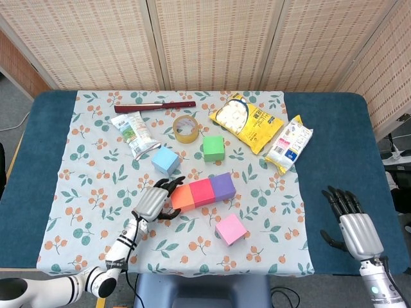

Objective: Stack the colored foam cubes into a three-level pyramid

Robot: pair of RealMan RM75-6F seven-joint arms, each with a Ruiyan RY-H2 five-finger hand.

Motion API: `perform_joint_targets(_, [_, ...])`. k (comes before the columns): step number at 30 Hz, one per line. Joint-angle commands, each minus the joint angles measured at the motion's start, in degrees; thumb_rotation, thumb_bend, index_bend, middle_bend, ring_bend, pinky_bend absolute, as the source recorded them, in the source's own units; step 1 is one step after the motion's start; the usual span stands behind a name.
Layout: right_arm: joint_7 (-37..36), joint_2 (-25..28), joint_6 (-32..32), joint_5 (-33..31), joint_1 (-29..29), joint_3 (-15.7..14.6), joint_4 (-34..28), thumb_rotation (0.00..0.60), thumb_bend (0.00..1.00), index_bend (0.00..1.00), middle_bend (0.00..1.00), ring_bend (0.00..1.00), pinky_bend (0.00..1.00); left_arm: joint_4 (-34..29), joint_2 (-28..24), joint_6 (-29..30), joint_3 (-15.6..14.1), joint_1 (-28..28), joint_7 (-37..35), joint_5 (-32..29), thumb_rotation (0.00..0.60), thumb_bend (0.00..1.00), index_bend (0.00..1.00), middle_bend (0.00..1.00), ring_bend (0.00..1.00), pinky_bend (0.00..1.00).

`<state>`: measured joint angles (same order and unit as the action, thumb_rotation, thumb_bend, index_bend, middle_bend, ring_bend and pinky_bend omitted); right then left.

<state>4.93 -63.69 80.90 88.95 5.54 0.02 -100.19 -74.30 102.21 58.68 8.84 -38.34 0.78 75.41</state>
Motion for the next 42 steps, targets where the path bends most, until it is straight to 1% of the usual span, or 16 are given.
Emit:
perform_joint_targets(1, [-0.04,0.0,0.01,-0.03,-0.01,0.02,0.01,0.6,0.18,0.0,0.0,0.0,0.0,0.3,0.4,0.13,0.24,-0.03,0.36,-0.27,0.6,0.4,0.0,0.18,0.37,0.14])
perform_joint_targets(7, [-0.16,0.1,0.1,-0.07,-0.04,0.05,-0.06,0.6,0.18,0.0,0.0,0.0,0.0,1.09,1.08,0.02,0.45,-0.08,1.4,-0.88,0.6,0.37,0.0,0.17,0.36,0.14])
perform_joint_targets(9, [-0.19,0.11,0.1,-0.12,-0.05,0.07,-0.06,0.6,0.18,0.0,0.0,0.0,0.0,0.8,0.74,-0.43,0.44,-0.15,1.57,-1.09,0.6,0.37,0.0,0.15,0.33,0.14])
perform_joint_targets(14, [-0.02,0.06,-0.03,-0.16,0.0,0.05,-0.07,0.6,0.18,0.0,0.0,0.0,0.0,-0.1,0.06,-0.05,0.59,0.02,2.46,-1.23,0.6,0.36,0.0,0.13,0.21,0.14])
perform_joint_targets(19, [0.18,0.01,-0.05,-0.18,-0.01,0.03,-0.13,0.6,0.18,0.0,0.0,0.0,0.0,-1.1,-0.4,0.55,0.41,0.29,3.59,-1.1,0.6,0.35,0.0,0.11,0.14,0.14])
perform_joint_targets(24, [0.27,-0.04,0.1,-0.2,-0.07,0.07,-0.2,0.6,0.18,0.0,0.0,0.0,0.0,-2.46,-0.89,0.22,0.5,0.26,4.6,-1.67,0.6,0.34,0.0,0.09,0.11,0.14])
perform_joint_targets(29, [0.19,0.0,0.2,-0.24,-0.12,0.1,-0.22,0.6,0.18,0.0,0.0,0.0,0.0,-3.69,-1.15,-0.06,0.45,0.21,5.61,-2.13,0.6,0.34,0.0,0.09,0.11,0.14])
perform_joint_targets(37, [-0.27,0.18,0.43,0.05,-0.19,0.06,-0.17,0.6,0.18,0.0,0.0,0.0,0.0,-4.53,-0.98,2.23,0.69,0.46,6.63,-0.91,0.6,0.34,0.0,0.08,0.08,0.14])
perform_joint_targets(40, [-0.28,0.19,0.32,0.23,-0.15,-0.06,-0.1,0.6,0.18,0.0,0.0,0.0,0.0,-6.43,-2.38,3.59,0.47,0.92,7.61,0.05,0.6,0.34,0.0,0.07,0.07,0.14])
perform_joint_targets(42, [-0.25,0.27,0.18,0.46,-0.11,-0.23,-0.09,0.6,0.18,0.0,0.0,0.0,0.0,-8.48,-4.24,4.67,-0.1,1.56,8.6,0.96,0.6,0.34,0.0,0.07,0.07,0.13])
